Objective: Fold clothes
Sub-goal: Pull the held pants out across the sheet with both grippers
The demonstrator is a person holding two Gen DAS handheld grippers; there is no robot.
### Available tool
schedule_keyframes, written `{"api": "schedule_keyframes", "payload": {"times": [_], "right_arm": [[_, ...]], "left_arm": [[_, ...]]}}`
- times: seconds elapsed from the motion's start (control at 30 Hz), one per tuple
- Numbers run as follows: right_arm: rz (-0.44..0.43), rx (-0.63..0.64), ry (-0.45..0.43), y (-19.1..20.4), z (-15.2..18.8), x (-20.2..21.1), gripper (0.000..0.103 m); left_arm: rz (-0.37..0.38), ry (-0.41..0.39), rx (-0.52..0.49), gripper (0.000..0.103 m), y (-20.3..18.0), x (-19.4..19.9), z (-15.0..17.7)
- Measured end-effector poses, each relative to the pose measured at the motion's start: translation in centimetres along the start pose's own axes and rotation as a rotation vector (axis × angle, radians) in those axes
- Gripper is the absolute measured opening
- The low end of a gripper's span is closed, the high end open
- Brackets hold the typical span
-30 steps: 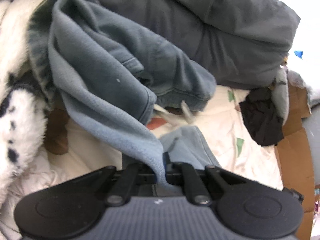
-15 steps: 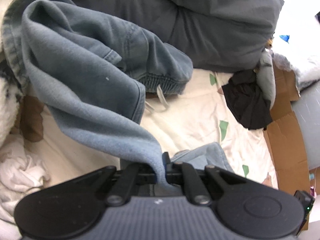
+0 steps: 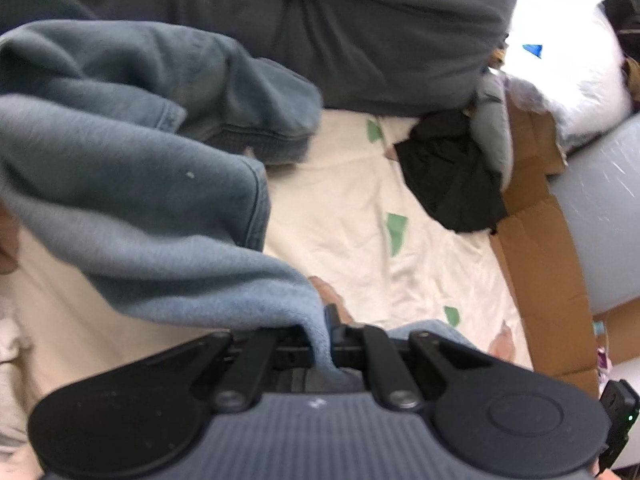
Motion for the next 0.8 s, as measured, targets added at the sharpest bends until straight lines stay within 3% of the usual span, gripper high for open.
{"api": "schedule_keyframes", "payload": {"times": [0.4, 0.63, 0.8], "right_arm": [[0.170, -0.116, -0.029, -4.2, 2.0, 10.0, 0.014], [0.265, -0.201, -0.020, -5.4, 5.2, 15.8, 0.014], [0.328, -0.264, -0.008, -5.6, 8.0, 20.1, 0.014]], "left_arm": [[0.123, 0.090, -0.043, 0.004, -5.4, -1.5, 3.3], [0.204, 0.156, -0.141, 0.004, -9.1, -1.2, 5.6], [0.267, 0.207, -0.150, 0.004, -11.0, -1.2, 6.4]]}}
Point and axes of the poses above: each gripper's, at about its wrist camera, not at the fingertips, and x roughly against the way its jaws point, y to its left, z to its underside, the point moved 5 cm from there along -x, roughly the way its jaws point, and after that the axes turned 15 degrees about -y, right-handed, at the moved point
